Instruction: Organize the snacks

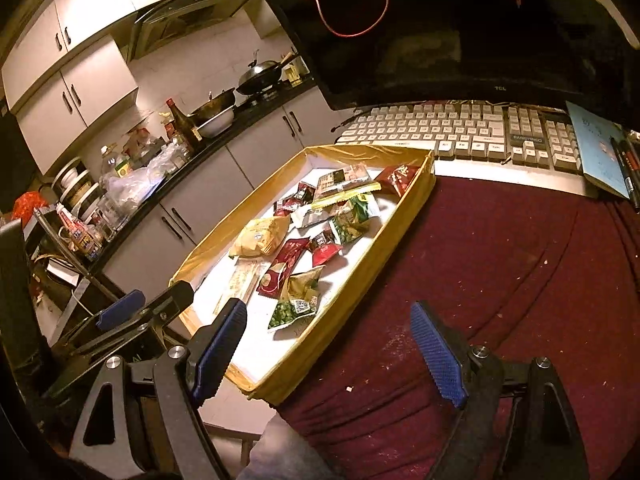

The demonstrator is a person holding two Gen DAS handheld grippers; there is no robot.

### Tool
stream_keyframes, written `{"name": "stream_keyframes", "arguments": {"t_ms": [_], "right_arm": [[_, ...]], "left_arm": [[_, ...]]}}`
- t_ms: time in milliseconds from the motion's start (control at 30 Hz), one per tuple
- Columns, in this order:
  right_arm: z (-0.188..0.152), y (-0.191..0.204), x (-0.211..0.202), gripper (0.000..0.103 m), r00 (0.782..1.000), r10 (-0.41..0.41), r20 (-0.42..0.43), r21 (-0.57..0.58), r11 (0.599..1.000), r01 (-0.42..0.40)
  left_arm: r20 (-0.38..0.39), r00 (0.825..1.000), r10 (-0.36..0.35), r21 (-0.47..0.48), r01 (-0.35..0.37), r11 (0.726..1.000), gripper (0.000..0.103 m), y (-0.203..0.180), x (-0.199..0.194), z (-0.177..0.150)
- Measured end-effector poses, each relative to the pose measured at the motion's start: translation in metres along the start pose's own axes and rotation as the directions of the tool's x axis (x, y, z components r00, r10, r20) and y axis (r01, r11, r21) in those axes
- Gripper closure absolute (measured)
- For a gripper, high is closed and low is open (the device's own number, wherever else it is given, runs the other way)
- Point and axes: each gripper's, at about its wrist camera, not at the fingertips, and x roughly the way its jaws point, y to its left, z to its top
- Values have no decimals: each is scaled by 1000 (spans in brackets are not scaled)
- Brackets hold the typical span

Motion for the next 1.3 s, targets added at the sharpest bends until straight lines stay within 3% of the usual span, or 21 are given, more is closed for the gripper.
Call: {"name": "stream_keyframes", "arguments": {"t_ms": [300, 1300], "right_arm": [[-2, 11, 5, 18, 999, 32, -21, -40, 999, -32], [0, 37, 14, 18, 1000, 6, -14, -100, 995, -7]], "left_arm": [[-14, 1000, 14, -3, -14, 1000, 25, 3, 3, -4], [-36, 999, 29, -6, -29, 1000, 25, 24, 11, -7]]}}
